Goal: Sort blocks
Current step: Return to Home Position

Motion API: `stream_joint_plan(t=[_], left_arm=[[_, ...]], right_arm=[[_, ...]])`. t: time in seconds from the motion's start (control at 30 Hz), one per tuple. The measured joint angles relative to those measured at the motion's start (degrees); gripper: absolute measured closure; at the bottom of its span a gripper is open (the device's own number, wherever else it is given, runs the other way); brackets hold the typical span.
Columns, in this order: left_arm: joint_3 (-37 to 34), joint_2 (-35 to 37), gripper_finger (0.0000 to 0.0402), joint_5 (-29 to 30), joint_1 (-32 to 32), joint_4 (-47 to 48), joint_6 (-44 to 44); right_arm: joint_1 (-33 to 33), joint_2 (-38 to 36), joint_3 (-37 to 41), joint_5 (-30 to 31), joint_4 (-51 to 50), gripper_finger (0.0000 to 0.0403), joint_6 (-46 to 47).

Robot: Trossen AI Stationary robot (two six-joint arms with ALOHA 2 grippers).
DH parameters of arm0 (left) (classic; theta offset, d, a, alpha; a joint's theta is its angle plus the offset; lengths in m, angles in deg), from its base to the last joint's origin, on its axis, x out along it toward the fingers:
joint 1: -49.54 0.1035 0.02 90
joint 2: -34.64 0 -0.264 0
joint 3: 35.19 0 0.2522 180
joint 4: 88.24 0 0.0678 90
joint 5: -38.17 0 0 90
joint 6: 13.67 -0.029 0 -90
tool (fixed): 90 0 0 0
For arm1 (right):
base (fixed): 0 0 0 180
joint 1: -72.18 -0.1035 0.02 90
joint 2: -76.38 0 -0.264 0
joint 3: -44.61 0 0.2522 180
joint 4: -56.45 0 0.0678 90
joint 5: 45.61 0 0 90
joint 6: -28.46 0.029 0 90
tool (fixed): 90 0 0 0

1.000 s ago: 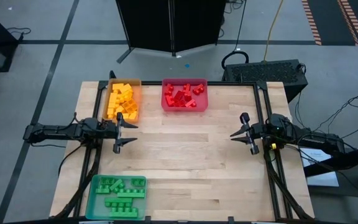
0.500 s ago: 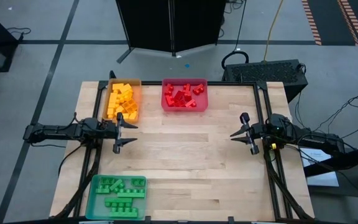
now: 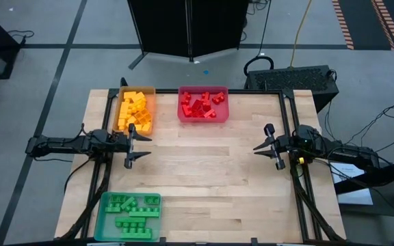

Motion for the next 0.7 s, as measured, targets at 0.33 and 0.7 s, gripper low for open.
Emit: stream_joint_plan(t=[0.33, 0.7], left_arm=[[0.0, 0.0, 0.0146, 0.0, 0.0, 0.0, 0.0], [0.0, 0.0, 0.0146, 0.5, 0.0, 0.0, 0.0]], right_arm=[[0.0, 0.0, 0.0, 0.0, 0.0, 0.0344, 0.0], [0.0, 0.0, 0.0, 0.0, 0.0, 0.0344, 0.0]])
